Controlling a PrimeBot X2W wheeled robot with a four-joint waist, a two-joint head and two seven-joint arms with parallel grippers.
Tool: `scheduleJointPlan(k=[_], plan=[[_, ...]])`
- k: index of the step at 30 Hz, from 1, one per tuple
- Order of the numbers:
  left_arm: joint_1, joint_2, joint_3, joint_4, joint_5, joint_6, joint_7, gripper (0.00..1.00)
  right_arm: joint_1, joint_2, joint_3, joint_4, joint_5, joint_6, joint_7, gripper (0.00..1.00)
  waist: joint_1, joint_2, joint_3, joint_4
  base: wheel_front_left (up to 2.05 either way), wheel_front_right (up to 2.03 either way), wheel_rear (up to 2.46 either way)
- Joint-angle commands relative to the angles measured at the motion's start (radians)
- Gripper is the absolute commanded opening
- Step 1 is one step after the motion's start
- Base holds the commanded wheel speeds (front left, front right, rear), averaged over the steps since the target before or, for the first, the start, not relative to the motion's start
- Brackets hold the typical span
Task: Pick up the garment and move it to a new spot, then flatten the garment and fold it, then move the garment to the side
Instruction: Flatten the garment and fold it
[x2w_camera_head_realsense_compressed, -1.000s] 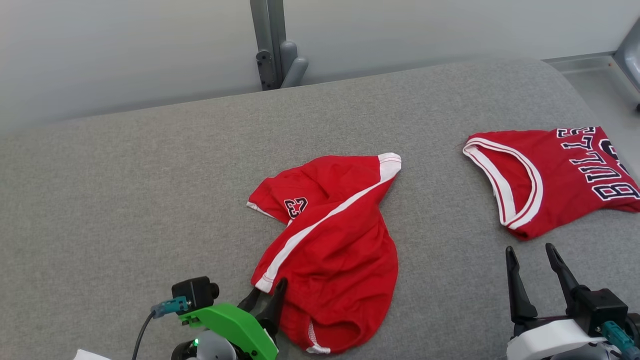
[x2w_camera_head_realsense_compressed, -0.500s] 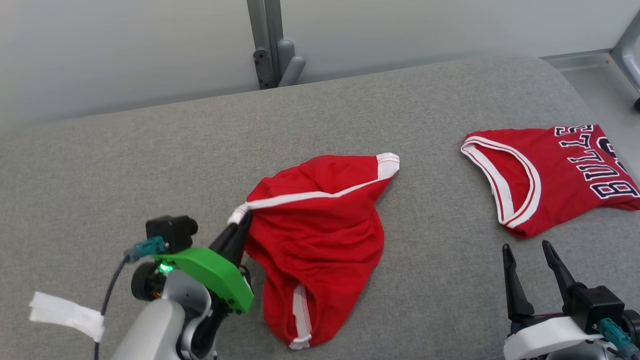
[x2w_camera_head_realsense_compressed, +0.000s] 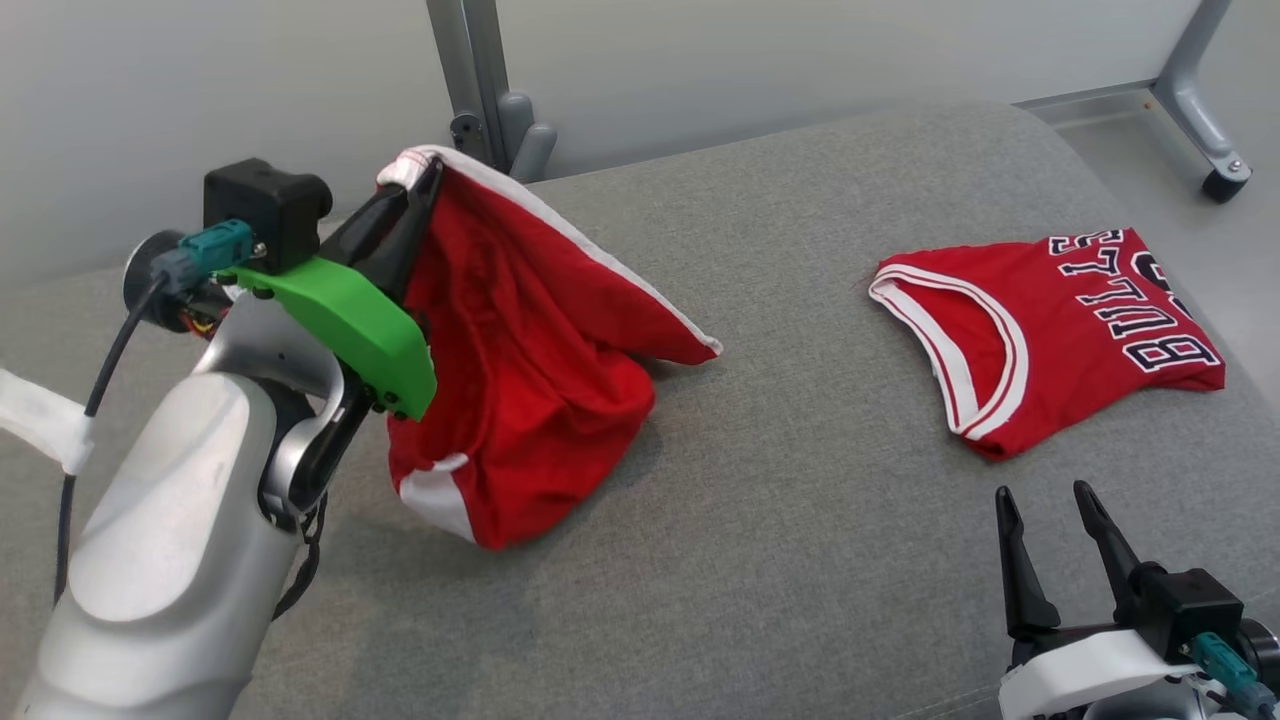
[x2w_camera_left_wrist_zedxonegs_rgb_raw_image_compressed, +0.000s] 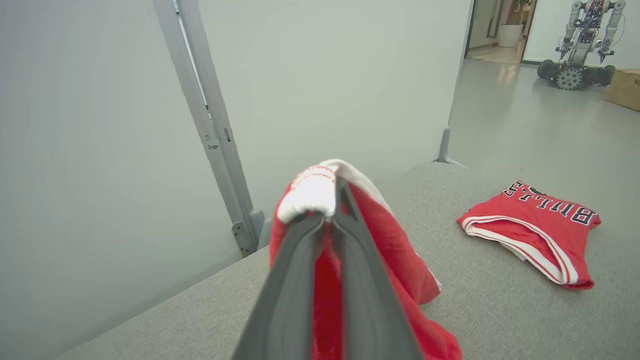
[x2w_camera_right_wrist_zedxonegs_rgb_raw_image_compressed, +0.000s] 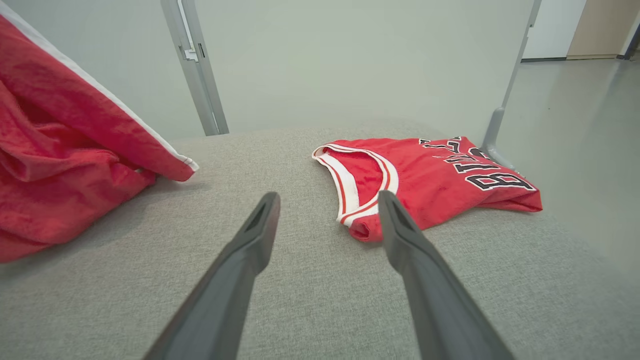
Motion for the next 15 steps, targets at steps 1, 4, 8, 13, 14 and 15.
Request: scheduleJointPlan(k=[1, 4, 8, 13, 14, 15], plan=[[-0.012, 0.004, -0.010, -0.007, 0.012, -0.004, 0.001, 0.00, -0.007, -0.003, -0.002, 0.003, 0.004, -0.001, 0.000, 1.00, 0.0000, 0.0034, 0.000, -0.007, 0.00, 0.00, 0.00], [-0.002, 0.023, -0.040, -0.033, 0.023, -0.012, 0.010, 0.00, 0.005, -0.003, -0.002, 0.004, 0.010, -0.001, 0.000, 1.00, 0.0000, 0.0034, -0.003, -0.013, 0.00, 0.00, 0.00], [0.119, 0.063, -0.074, -0.110, 0.013, -0.011, 0.025, 0.00, 0.022, -0.003, -0.016, 0.003, 0.012, -0.001, 0.000, 1.00, 0.0000, 0.0034, -0.006, -0.007, 0.00, 0.00, 0.00], [0.362, 0.127, -0.100, -0.243, -0.004, 0.033, 0.040, 0.00, 0.038, -0.002, -0.033, 0.003, 0.004, -0.001, 0.000, 1.00, 0.0000, 0.0034, -0.002, 0.040, 0.00, 0.00, 0.00], [0.416, 0.131, -0.105, -0.265, -0.014, 0.045, 0.037, 0.00, 0.038, -0.002, -0.034, 0.004, 0.004, -0.001, 0.000, 1.00, 0.0000, 0.0034, 0.000, 0.052, 0.00, 0.00, 0.00], [0.469, 0.130, -0.108, -0.285, -0.033, 0.057, 0.033, 0.00, 0.035, -0.003, -0.034, 0.005, 0.003, -0.001, 0.000, 1.00, 0.0000, 0.0034, 0.002, 0.063, 0.00, 0.00, 0.00]])
